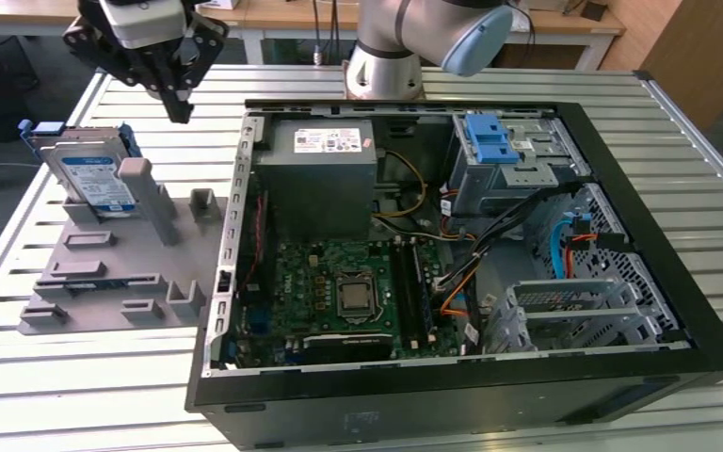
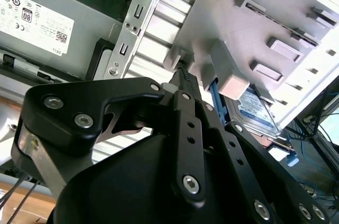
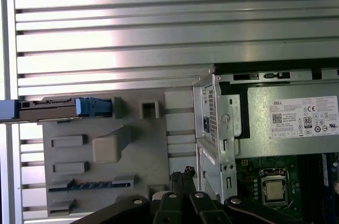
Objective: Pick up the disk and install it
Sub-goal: 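Reach for the disk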
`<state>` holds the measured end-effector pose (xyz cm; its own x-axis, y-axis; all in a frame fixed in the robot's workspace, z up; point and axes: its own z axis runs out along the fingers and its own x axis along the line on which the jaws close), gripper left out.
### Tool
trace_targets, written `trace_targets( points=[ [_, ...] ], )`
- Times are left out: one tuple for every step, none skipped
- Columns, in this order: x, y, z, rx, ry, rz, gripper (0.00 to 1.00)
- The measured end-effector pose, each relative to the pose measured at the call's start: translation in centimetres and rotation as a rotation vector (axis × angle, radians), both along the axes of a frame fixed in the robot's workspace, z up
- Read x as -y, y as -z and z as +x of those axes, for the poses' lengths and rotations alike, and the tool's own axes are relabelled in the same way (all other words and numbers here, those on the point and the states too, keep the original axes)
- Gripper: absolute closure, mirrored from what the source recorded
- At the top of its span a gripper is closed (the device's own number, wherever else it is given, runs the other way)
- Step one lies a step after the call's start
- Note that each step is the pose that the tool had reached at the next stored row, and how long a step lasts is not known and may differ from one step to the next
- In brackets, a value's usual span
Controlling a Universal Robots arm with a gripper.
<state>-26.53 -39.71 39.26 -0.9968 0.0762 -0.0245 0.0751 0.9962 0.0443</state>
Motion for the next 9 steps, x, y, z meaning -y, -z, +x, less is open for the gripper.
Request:
trace_targets(
  points=[
    [0.0,0.0,-0.02,0.0,0.0,0.0,0.89],
    [0.0,0.0,-0.04,0.0,0.0,0.0,0.89],
    [0.0,0.0,-0.06,-0.0001,0.0,0.0,0.89],
    [0.0,0.0,-0.07,-0.0001,0.0,-0.0001,0.89],
    [0.0,0.0,-0.09,0.0,0.0,0.0,0.89],
    [0.0,0.0,-0.11,0.0,0.0,0.0,0.89],
    [0.0,0.0,-0.13,0.0,0.0,0.0,0.89],
    [0.0,0.0,-0.15,0.0,0.0,0.0,0.89],
    [0.0,0.0,-0.17,0.0,0.0,0.0,0.89]
  ],
)
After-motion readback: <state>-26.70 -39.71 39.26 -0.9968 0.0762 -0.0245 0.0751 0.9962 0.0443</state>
